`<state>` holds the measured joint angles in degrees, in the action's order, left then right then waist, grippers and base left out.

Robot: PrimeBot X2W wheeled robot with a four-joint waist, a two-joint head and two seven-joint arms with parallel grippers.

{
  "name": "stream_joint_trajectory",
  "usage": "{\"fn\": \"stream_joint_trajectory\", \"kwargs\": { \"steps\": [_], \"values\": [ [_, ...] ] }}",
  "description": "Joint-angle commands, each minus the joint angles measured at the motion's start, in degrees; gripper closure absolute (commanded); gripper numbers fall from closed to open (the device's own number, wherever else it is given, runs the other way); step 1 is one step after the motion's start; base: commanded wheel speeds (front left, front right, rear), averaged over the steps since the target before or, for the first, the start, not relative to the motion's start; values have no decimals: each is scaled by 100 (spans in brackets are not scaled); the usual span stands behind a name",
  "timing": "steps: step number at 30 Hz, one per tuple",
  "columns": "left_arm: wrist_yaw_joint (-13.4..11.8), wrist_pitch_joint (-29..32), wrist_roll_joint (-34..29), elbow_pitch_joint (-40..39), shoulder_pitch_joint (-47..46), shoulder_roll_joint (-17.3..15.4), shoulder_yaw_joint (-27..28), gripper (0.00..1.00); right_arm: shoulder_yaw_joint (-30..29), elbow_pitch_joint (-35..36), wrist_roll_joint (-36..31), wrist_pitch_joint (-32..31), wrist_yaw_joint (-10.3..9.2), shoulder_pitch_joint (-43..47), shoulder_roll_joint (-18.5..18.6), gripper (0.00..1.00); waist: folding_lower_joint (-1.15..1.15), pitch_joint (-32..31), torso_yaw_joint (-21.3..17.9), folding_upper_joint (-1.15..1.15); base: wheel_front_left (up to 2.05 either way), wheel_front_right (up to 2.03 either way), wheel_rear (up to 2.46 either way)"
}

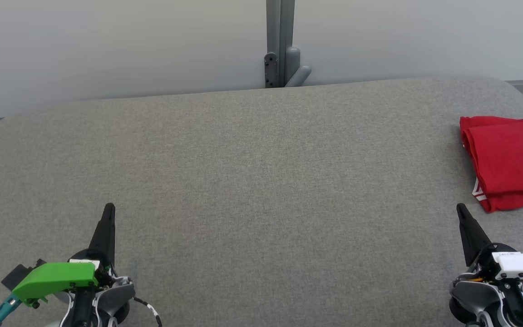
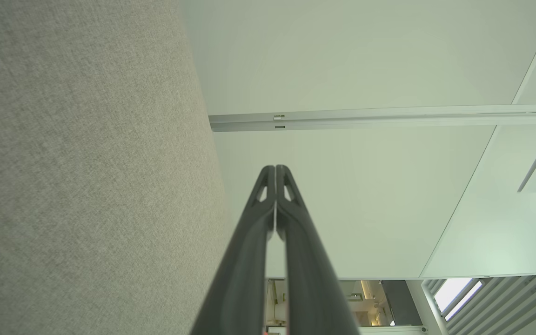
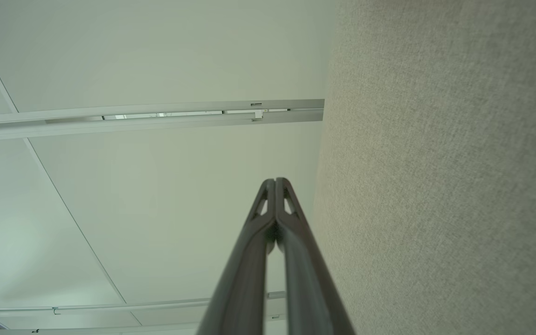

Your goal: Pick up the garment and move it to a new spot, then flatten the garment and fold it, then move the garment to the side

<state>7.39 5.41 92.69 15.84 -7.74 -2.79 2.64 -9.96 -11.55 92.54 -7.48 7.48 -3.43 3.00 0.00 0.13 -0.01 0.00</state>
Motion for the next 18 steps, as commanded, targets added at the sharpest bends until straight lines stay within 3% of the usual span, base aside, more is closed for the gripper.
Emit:
{"fn": "stream_joint_trajectory", "kwargs": {
  "steps": [1, 18],
  "values": [
    [34, 1, 13, -11, -74, -17, 14, 100, -19, -10, 16, -18, 2, -46, 15, 100, 0, 0, 0, 0, 0, 0, 0],
    [34, 0, 14, -12, -74, -17, 13, 100, -23, -10, 9, -25, 2, -46, 9, 100, 0, 0, 0, 0, 0, 0, 0]
  ]
}}
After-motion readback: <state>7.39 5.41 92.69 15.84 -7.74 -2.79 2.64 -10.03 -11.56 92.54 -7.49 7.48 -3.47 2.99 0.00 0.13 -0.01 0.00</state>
